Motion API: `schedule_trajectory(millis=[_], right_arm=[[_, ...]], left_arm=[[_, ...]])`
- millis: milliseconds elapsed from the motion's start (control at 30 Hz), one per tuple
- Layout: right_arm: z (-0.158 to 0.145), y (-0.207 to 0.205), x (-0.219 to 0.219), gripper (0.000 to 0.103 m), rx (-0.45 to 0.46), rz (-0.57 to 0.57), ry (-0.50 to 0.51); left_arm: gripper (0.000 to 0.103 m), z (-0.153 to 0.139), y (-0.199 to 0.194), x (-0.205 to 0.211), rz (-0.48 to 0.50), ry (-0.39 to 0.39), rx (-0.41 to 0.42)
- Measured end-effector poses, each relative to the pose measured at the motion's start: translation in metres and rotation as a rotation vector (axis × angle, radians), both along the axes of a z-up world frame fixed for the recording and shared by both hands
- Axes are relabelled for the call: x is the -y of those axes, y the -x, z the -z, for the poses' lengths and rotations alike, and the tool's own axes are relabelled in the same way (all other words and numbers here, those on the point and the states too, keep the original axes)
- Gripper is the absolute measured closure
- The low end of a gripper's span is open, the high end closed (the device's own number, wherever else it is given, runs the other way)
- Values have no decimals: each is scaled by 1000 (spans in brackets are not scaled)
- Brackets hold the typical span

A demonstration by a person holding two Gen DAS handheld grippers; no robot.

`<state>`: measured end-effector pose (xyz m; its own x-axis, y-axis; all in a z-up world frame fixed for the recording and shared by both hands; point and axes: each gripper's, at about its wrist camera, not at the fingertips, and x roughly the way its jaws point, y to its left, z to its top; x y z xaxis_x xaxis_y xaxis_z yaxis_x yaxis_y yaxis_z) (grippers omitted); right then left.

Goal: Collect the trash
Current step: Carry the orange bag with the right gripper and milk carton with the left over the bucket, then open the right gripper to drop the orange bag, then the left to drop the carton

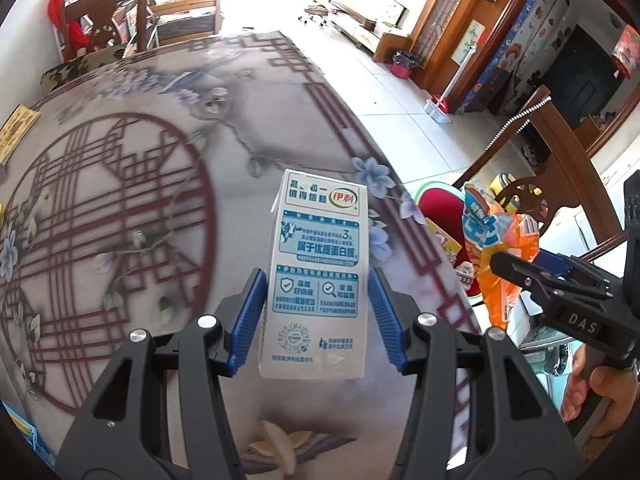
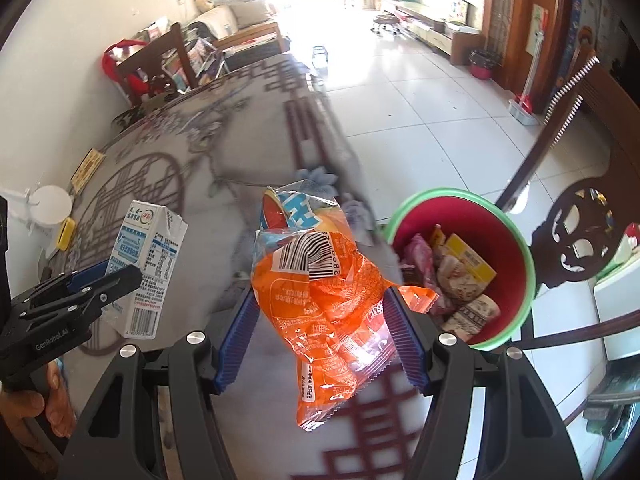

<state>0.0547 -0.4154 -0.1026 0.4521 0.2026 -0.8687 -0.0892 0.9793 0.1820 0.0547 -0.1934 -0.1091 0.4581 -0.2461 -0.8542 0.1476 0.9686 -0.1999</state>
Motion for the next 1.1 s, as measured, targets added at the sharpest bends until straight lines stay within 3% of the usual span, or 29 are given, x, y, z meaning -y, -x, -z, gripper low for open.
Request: schedule_trajectory(millis=[533,600,633,733,767,833,867,1100], right_arm=[[13,-33,108,40,-8,171,34],[19,-39,123,34,-23,199,44],[22,-41,130,23,-29,212,49],[25,-40,149,21,-34,251,36],[26,-37,156,21,-37,266,31],[27,-32,166,21,-32,291,21],[30,-31,172,21,-39,306,13],[46,-39,172,21,-82,314,-42]], left_arm=[[54,7,-28,92,100,-14,-25],[55,9,-38,114,139,-7,-25],[56,9,-42,122,151,-4,-26],[55,7,-58,147,209,0,-35],[55,5,-58,150,233,-11,-15],[37,5,-56,147,254,-66,9],[34,9,-55,140,248,-101,6],[34,53,-31,88,182,-181,-152]])
